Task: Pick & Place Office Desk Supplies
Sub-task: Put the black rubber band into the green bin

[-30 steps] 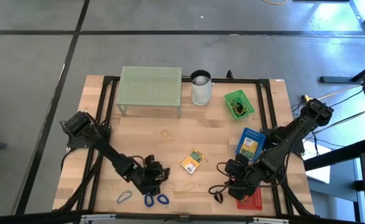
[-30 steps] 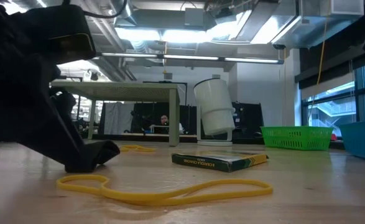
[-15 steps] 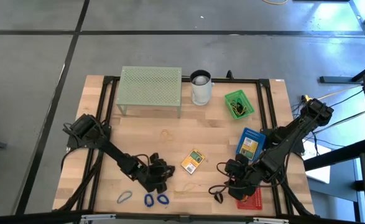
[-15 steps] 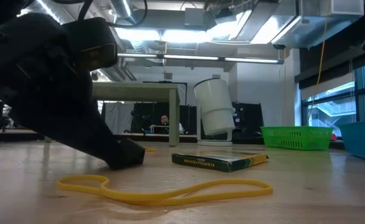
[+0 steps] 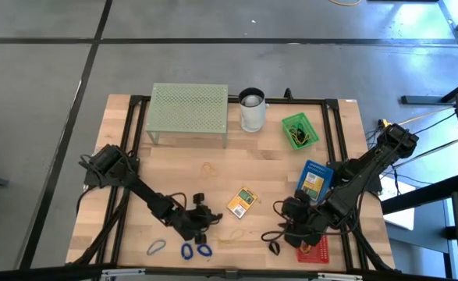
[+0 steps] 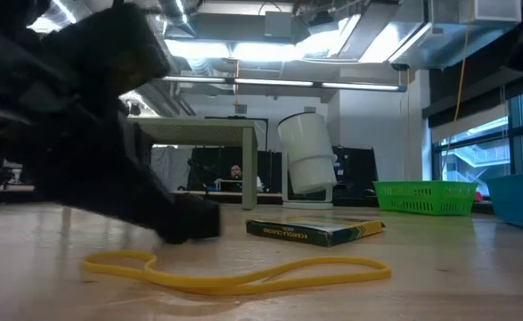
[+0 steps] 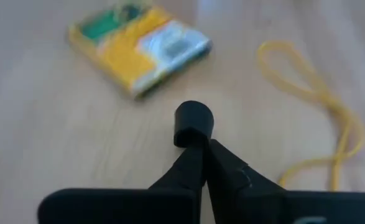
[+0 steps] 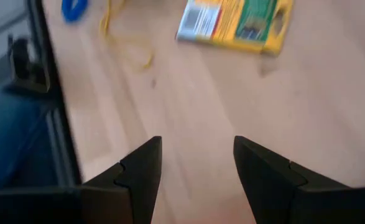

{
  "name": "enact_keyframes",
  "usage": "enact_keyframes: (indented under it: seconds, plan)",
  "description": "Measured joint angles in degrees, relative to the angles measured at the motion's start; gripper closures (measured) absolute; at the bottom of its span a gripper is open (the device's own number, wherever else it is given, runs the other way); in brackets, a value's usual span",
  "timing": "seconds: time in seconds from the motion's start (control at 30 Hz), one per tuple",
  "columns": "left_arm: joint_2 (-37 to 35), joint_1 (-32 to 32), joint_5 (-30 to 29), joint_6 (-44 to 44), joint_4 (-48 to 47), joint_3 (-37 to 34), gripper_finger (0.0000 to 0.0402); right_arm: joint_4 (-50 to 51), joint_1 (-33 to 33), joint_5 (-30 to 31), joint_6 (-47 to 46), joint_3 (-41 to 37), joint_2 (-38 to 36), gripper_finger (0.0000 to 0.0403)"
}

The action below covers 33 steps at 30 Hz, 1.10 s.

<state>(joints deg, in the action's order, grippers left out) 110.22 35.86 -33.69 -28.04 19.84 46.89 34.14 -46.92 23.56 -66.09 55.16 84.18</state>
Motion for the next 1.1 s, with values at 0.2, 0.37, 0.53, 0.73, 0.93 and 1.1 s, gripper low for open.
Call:
enact_keyframes:
  seconds: [0.2, 0.37, 0.53, 0.73, 0.93, 1.1]
  plan:
    - [-3.16, -0.14, -6.16, 17.16, 12.47, 0.18, 0.0396, -1.83, 0.0, 9.53, 4.11, 0.0, 0.0, 0.0201]
    - [-6.17, -0.43, -10.13, 35.44, 26.44, 0.2, 0.0395, -6.95, 0.19, 16.37, 10.03, 0.02, 0.0, 0.0201]
    - [-9.76, -0.98, -9.25, 48.17, 36.78, 0.23, 0.0394, -15.9, 1.36, 19.57, 22.08, 0.02, 0.0, 0.0201]
    - [-13.84, -2.32, 1.71, 46.57, 37.02, 0.26, 0.0394, -30.7, 3.32, 19.5, 43.59, 0.02, 0.0, 0.0201]
    - [-14.85, -4.82, 18.45, 41.44, 36.96, 0.31, 0.0394, -45.6, 5.38, 17.28, 65.57, 0.02, 0.0, 0.0201]
    - [-14.85, -7.18, 22.26, 40.54, 36.56, 1.6, 0.0394, -54.29, 7.7, 6.75, 75.24, 0.02, 0.0, 0.0202]
